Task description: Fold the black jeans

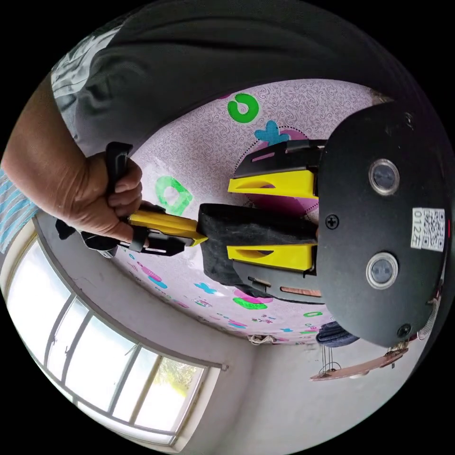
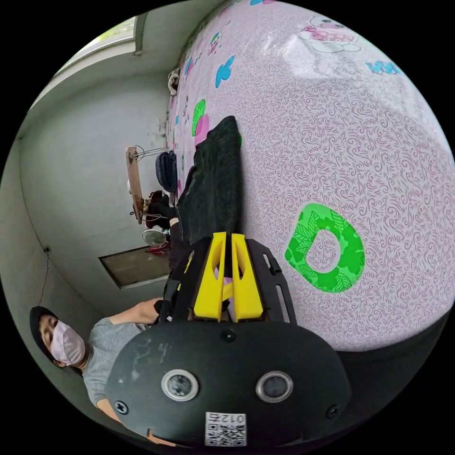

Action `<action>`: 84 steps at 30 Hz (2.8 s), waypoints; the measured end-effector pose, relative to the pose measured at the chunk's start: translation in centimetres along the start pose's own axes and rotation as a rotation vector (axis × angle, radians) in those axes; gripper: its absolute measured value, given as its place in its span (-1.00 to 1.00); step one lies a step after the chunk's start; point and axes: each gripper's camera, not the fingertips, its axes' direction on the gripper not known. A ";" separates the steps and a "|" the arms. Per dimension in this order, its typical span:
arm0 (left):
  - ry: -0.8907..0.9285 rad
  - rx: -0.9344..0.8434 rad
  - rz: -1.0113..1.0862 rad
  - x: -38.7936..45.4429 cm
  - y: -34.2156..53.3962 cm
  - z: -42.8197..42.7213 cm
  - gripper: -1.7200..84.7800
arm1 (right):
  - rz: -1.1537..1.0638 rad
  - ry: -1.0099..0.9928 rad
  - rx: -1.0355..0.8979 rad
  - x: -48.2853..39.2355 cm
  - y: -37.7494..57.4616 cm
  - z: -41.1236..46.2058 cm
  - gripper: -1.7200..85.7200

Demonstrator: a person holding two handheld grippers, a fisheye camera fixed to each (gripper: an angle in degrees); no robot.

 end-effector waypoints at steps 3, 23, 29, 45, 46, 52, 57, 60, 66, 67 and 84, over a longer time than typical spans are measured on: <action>-0.048 -0.027 -0.006 1.5 -1.0 0.8 -0.69 | 0.012 -0.032 0.009 -0.6 0.6 -0.1 -0.95; 0.054 -0.031 -0.313 -2.5 3.3 0.1 -0.92 | 0.030 -0.143 0.088 -1.4 -2.9 5.4 -0.71; 0.113 0.001 -0.341 -3.0 4.0 -0.6 -0.93 | -0.138 0.073 0.085 -4.2 -0.9 6.7 -0.92; 0.347 0.365 -0.626 -12.8 7.7 -8.7 -0.93 | -0.263 0.224 0.327 -12.1 10.4 4.2 -0.95; 0.359 0.371 -0.651 -13.4 8.6 -8.6 -0.93 | -0.284 0.242 0.322 -13.0 10.3 5.6 -0.95; 0.452 0.367 -0.947 -19.5 19.3 -5.9 -0.92 | -0.372 0.330 0.252 -16.4 8.3 15.5 -0.94; 0.426 0.295 -1.145 -22.8 28.0 -3.0 -0.92 | -0.413 0.425 0.191 -17.5 6.2 24.3 -0.94; 0.487 0.239 -1.284 -24.0 32.2 0.1 -0.92 | -0.411 0.511 0.167 -16.9 5.0 29.0 -0.94; 0.664 0.180 -1.521 -25.6 38.2 5.3 -0.91 | -0.338 0.578 0.150 -14.1 3.2 35.2 -0.94; 0.669 0.179 -1.523 -25.6 38.5 5.5 -0.91 | -0.331 0.591 0.144 -13.7 3.0 36.0 -0.94; 0.529 0.110 -1.209 -36.0 37.3 2.4 -0.71 | -0.340 0.549 0.117 -9.2 1.2 36.3 -0.84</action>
